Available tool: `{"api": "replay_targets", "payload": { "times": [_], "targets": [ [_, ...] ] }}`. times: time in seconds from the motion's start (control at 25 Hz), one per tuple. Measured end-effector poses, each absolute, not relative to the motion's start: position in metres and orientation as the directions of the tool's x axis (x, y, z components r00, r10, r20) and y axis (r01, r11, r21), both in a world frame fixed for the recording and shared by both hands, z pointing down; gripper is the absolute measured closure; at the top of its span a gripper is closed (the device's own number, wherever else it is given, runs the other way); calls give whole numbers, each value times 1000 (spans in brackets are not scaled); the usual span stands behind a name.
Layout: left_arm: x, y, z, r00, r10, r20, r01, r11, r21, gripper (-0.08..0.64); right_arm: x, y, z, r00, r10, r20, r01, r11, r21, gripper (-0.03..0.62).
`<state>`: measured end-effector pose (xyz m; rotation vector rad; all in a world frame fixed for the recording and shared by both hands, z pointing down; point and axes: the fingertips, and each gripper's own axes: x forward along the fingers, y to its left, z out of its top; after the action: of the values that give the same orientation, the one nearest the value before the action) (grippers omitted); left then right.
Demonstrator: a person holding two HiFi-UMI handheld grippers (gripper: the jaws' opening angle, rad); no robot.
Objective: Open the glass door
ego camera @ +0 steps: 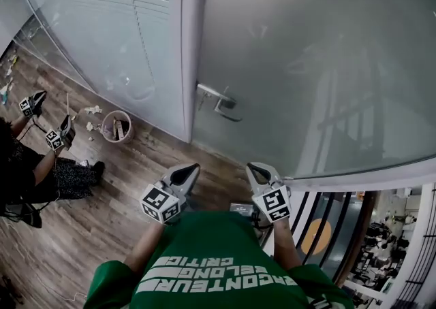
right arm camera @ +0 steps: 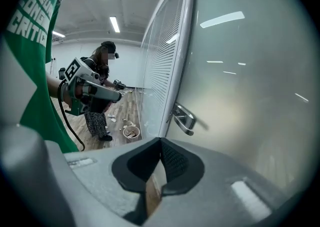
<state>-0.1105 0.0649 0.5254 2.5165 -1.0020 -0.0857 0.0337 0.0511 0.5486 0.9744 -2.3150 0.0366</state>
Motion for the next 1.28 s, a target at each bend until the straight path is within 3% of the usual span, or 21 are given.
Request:
{"api": "replay_targets", "payload": {
  "times": [0.32,0.4,0.64,1.28],
  "targets": [
    [-106,31,517,771,-627,109,-615,-690,381,543,8,34,531,-478,-635,607,-617,734,282,594],
    [-98,20,515,769,-629,114,-617,-684,391,543,10,27,529,-454,-628,632,-609,737,295,555],
    [-69,-20,523,752,-638,169,-645,-656,392,543,23,-13,544,-377,-653,657,-587,717,375,541],
    [-25,-56,542,730,-620,287,-682,-636,362,543,8,-56,585,-244,-682,690,-374,723,582,499]
  ]
}}
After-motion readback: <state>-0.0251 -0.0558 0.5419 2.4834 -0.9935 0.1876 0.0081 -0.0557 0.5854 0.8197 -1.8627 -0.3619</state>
